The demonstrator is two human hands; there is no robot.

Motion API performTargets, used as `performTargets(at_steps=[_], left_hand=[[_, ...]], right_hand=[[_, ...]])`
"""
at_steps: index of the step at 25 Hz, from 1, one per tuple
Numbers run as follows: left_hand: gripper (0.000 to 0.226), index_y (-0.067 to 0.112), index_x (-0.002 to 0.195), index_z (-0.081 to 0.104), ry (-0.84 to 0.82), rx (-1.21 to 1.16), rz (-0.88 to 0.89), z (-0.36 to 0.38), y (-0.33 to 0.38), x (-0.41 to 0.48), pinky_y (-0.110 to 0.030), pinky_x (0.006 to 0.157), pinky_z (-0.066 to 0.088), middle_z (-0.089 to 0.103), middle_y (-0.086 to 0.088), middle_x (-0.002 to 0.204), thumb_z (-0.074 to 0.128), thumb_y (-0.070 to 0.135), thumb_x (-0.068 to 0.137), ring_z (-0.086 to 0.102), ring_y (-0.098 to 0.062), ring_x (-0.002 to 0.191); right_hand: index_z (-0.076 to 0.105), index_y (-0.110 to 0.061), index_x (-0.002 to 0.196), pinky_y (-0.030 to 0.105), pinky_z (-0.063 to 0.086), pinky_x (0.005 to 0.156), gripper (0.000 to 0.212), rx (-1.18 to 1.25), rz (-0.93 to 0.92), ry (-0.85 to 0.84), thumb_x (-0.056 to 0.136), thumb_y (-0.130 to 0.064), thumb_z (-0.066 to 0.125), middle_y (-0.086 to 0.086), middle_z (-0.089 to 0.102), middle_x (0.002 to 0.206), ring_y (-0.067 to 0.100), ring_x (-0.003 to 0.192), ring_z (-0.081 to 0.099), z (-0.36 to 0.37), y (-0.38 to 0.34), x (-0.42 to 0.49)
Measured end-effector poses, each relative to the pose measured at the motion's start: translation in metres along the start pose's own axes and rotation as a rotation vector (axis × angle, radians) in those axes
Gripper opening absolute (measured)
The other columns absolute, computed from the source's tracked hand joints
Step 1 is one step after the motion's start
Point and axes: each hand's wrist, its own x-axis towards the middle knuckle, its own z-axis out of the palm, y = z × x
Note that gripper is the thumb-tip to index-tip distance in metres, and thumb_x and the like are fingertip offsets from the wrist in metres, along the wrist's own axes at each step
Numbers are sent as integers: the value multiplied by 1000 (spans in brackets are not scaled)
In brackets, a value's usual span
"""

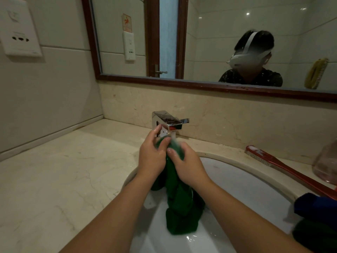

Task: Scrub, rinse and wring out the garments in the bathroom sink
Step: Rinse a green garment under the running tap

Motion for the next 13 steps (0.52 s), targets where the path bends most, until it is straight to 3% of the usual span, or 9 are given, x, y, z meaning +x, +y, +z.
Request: performTargets(at_steps=[4,6,8,11,13], left_hand=[[40,26,135,57,-52,31,-82,-1,-3,0,-17,76,56,72,9,104,68,30,96,69,0,93],[47,31,139,51,-131,91,-88,3,-8,0,-20,79,56,71,6,110,67,37,96,68,-6,101],[56,36,142,44,-232,162,-105,7,-14,-3,-32,91,57,69,5,119,65,51,92,67,-12,109],[71,34,140,48,-306,262,-167,11,-16,-6,-47,96,56,67,3,127,55,74,82,65,-18,113],[60,35,136,51,-254,217,-173,10,-13,-5,-48,93,57,67,2,124,56,70,87,66,-19,110]], right_hand=[[69,-29,107,28,57,74,11,65,6,105,102,-34,61,-9,73,94,7,84,69,-3,-2,5],[72,-24,104,37,61,79,10,148,50,152,101,-28,64,-5,75,93,11,85,72,-12,1,10],[73,-22,100,45,62,80,9,204,98,199,101,-25,64,0,76,91,19,84,74,-19,2,13],[72,-21,99,42,63,76,9,266,118,256,101,-24,63,3,75,92,24,85,74,-23,-1,14],[71,-20,100,42,63,75,9,309,107,258,101,-24,63,4,75,91,24,84,74,-23,-6,15]])
